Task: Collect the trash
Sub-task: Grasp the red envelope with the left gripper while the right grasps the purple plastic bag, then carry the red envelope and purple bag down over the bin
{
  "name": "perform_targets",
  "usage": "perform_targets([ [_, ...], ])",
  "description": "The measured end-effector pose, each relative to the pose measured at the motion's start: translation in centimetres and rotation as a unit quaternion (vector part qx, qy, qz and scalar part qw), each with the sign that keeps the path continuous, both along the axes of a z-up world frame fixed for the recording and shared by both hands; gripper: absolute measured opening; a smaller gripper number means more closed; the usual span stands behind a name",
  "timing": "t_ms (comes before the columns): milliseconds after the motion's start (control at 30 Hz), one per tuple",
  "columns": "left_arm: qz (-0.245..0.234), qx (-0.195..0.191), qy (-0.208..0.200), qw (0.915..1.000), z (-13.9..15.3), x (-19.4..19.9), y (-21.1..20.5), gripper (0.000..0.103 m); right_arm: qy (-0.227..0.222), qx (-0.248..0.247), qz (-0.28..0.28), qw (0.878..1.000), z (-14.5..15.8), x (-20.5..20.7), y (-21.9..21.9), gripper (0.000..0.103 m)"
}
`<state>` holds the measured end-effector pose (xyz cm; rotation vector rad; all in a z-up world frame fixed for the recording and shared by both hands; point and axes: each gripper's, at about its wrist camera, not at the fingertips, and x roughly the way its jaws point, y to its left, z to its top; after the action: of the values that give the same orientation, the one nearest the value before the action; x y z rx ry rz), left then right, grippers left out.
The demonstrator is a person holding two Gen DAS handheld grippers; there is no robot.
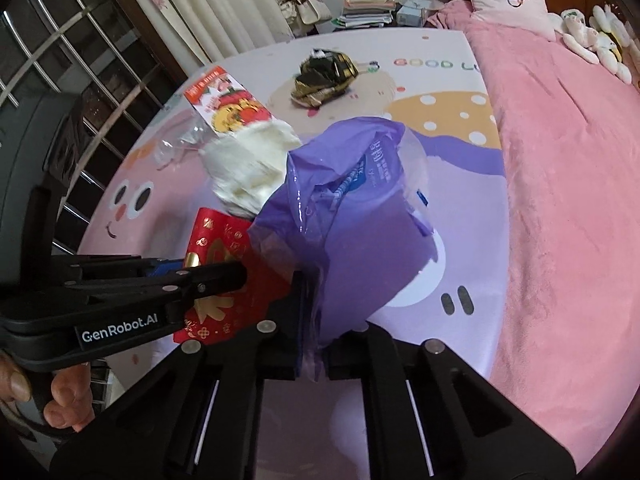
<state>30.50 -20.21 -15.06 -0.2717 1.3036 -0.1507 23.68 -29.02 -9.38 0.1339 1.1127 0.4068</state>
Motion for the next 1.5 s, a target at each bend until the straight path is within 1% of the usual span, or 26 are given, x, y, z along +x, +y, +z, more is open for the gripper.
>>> perform_targets([
  [167,-0.017,0.010,-0.019,0.9996,2.0,-2.7,1.6,0.013,-0.010,0.006,-0.009,1.000,2.1,-2.3,0.1,0.003],
  [267,-0.033,0.019,-0.034,0.9987,3.4,-5.2,3.1,0.013,-0.015,0.004,-0.016,1.000,3.1,-4.3,0.6,0.003],
  [433,-0.061,0.018,-0.056,0.9965,5.8,-10.3,6.7,0.013,-0.025,-0.002,-0.042,0.999,4.6,-8.8,2.2,0.003],
  [567,-0.083,0.021,-0.076,0.9935,8.3,-15.8,10.9,0.013,-0.026,-0.004,-0.071,0.997,5.2,-13.1,4.5,0.003],
  [633,-0.088,0.022,-0.082,0.9925,9.0,-18.0,13.1,0.013,-0.027,-0.006,-0.080,0.996,5.4,-15.5,6.1,0.003],
  [733,-0.093,0.025,-0.092,0.9911,9.6,-21.2,16.3,0.013,-0.024,-0.002,-0.091,0.996,5.5,-18.8,9.0,0.003],
  [833,-0.095,0.027,-0.098,0.9903,9.4,-24.3,19.2,0.013,-0.026,0.001,-0.089,0.996,5.6,-21.9,12.4,0.003],
  [900,-0.098,0.027,-0.097,0.9901,8.9,-26.6,21.2,0.013,-0.027,0.002,-0.085,0.996,5.4,-23.8,14.5,0.003],
  [1000,-0.108,0.033,-0.092,0.9893,7.8,-29.0,22.8,0.013,-0.022,0.006,-0.083,0.996,4.6,-26.7,17.4,0.003],
  [1133,-0.127,0.047,-0.074,0.9880,5.6,-32.3,24.3,0.013,0.005,0.009,-0.080,0.997,2.6,-30.2,20.2,0.003],
  [1300,-0.140,0.050,-0.048,0.9877,2.5,-34.8,24.2,0.013,0.050,0.006,-0.070,0.996,-0.9,-33.2,22.1,0.003],
  [1500,-0.153,0.055,-0.005,0.9867,-3.2,-36.8,23.1,0.013,0.106,-0.002,-0.065,0.992,-6.9,-35.1,23.0,0.003],
])
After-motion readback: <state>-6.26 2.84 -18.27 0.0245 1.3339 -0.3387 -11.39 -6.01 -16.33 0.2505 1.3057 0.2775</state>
